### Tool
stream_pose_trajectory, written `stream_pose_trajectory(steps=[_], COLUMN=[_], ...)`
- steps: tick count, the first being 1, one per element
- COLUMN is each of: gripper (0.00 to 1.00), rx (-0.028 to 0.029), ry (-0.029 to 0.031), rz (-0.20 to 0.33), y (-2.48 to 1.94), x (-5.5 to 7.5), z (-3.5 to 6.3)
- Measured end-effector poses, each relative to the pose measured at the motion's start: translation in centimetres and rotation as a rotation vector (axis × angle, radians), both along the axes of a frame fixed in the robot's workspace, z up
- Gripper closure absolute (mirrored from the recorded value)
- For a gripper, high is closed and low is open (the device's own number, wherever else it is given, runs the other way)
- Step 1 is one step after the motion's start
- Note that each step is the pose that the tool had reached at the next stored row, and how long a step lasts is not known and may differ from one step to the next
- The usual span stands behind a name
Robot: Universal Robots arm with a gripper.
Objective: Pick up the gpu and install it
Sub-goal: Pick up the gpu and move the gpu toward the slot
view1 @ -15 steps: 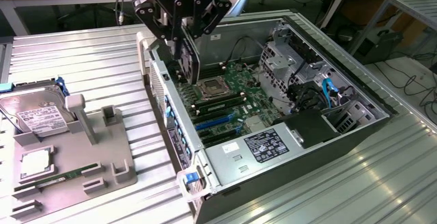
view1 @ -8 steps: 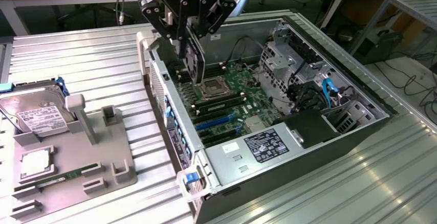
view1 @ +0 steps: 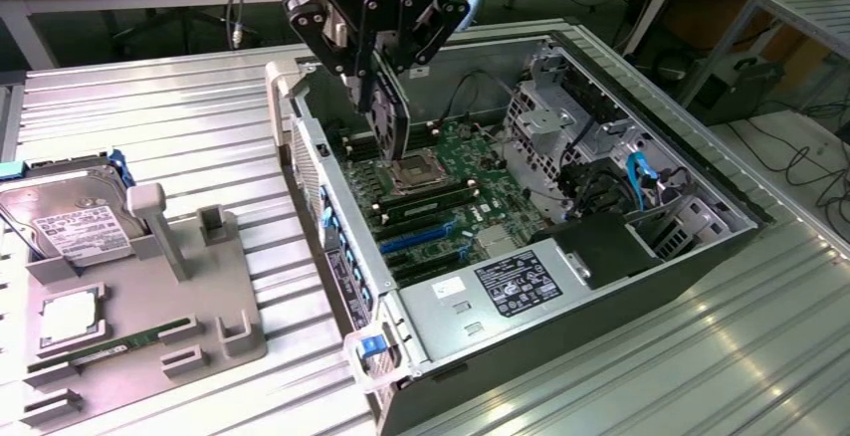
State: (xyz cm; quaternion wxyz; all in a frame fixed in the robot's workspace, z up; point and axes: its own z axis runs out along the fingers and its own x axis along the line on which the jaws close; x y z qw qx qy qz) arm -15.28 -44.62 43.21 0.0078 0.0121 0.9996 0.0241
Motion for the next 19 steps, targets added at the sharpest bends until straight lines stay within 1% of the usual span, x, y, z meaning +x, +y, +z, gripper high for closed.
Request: stream_pose_trajectory(steps=[7,11,19], gripper=[0.72,0.72,0.72], rx=[-0.0001,0.0,-0.0002], ry=[0.0,0.0,0.0], rz=[0.0,0.0,0.0], y=[0.0,0.0,0.0], x=[1.1,2.0,3.4], z=[-0.01,-0.03,-0.09])
